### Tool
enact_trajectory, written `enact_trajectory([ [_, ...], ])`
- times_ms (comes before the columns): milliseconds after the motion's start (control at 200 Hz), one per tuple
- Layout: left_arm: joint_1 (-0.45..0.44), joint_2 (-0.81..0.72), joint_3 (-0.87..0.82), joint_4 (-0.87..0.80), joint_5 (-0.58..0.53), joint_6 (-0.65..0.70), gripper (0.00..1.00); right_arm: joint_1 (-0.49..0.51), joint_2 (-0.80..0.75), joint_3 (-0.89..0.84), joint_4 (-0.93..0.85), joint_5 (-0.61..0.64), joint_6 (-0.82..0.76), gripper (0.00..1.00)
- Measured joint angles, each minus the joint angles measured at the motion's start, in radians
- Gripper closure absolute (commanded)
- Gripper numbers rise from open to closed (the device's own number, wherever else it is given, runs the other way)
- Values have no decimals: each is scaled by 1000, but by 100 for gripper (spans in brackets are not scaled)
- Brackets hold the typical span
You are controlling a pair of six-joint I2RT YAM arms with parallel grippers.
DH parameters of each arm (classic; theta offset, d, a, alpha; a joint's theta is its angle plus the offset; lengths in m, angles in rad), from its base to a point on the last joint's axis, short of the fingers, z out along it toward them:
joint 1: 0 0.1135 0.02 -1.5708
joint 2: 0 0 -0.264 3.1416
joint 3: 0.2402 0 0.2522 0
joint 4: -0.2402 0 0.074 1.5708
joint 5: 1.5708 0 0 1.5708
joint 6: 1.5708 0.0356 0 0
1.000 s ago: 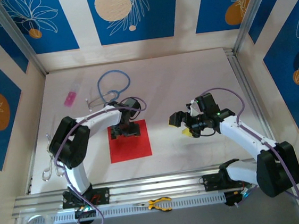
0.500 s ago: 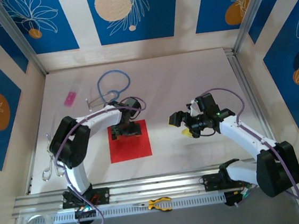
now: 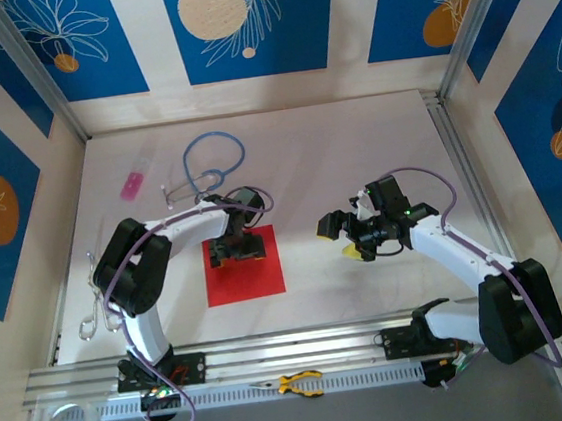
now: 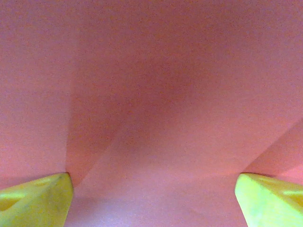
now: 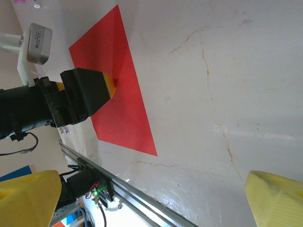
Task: Fold a paper plane with a square sheet of paper (pick it up from the middle)
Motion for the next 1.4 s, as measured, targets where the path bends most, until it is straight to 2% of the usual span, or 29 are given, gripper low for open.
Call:
enact_trajectory([
  [485, -9, 0, -3, 6, -5, -5, 14, 0, 14, 0, -11, 0, 0, 0],
  [840, -21, 0, -2, 15, -16, -7, 22, 0, 27, 10, -25, 0, -5, 0],
  [1040, -31, -10, -9, 42, -20, 0, 42, 0, 27, 22, -28, 5, -9, 0],
  [1136, -32, -20, -21, 56, -24, 2, 46, 0, 27, 28, -29, 14, -9, 0],
  [1186, -32, -24, -26, 61, -25, -2, 56, 0, 25, 29, -29, 23, -8, 0],
  [1401, -33, -44, -36, 103, -19, 3, 63, -16, 3, 29, -35, 58, -6, 0],
])
